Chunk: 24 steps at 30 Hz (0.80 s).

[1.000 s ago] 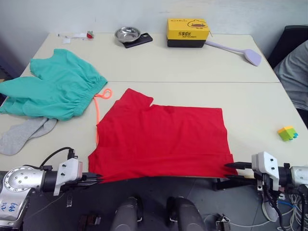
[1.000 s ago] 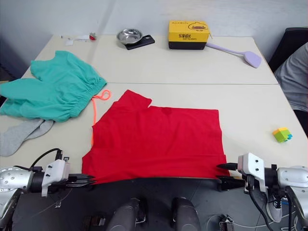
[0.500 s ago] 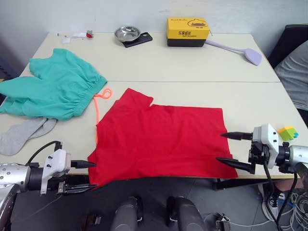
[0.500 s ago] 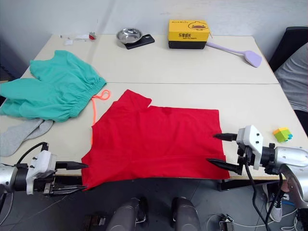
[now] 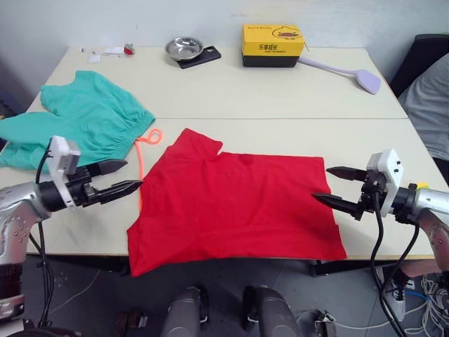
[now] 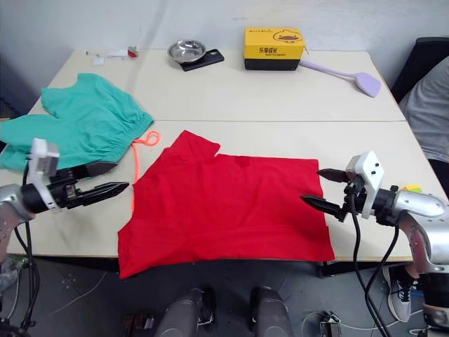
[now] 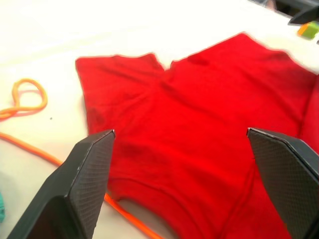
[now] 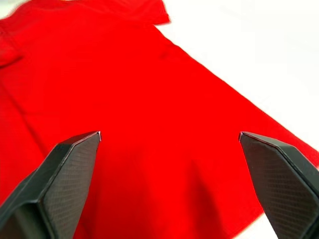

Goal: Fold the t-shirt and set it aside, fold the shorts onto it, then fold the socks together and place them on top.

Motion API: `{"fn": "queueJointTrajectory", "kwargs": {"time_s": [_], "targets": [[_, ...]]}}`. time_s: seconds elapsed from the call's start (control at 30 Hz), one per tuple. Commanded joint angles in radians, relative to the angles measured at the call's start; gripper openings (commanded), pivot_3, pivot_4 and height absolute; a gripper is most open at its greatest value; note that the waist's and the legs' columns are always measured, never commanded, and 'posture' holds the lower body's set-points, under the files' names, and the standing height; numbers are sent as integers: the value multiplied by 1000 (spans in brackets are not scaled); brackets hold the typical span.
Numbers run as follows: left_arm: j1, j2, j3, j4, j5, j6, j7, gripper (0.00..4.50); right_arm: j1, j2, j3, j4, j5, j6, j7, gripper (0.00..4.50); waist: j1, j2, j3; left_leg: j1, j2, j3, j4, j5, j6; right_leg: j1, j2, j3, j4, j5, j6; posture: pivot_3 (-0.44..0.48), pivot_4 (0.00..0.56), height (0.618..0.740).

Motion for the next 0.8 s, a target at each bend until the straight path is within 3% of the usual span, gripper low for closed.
{"fn": "queueJointTrajectory", "kwargs": {"time_s": [0.03, 0.37, 0.53, 0.8], "targets": [[-145, -38, -62, 115, 66, 11, 46, 4449, -85, 20, 27, 50, -25, 53, -48, 4500, 1, -1, 0, 1, 0, 1, 1, 0, 0, 0, 0, 1, 1, 0, 0, 0, 150, 740], [-516, -229, -270, 557, 336, -80, 163, 4449, -366, 104, 162, 317, -211, 64, -163, 4500, 0, -4, 2, 0, 0, 9, 4, 2, 2, -6, 1, 9, 8, 1, 1, 0, 150, 740], [-612, -277, -286, 755, 428, -183, 220, 4449, -452, 155, 189, 447, -292, 28, -224, 4500, -16, -7, 3, -11, 3, 15, 13, 3, 2, -20, 5, 15, 17, 1, 2, 0, 150, 740], [-677, -317, -270, 946, 505, -297, 291, 4449, -572, 207, 196, 685, -355, -24, -245, 4500, -27, -7, 3, -10, 4, 16, 19, 3, 2, -21, 6, 19, 23, 1, 2, 0, 150, 740]]}}
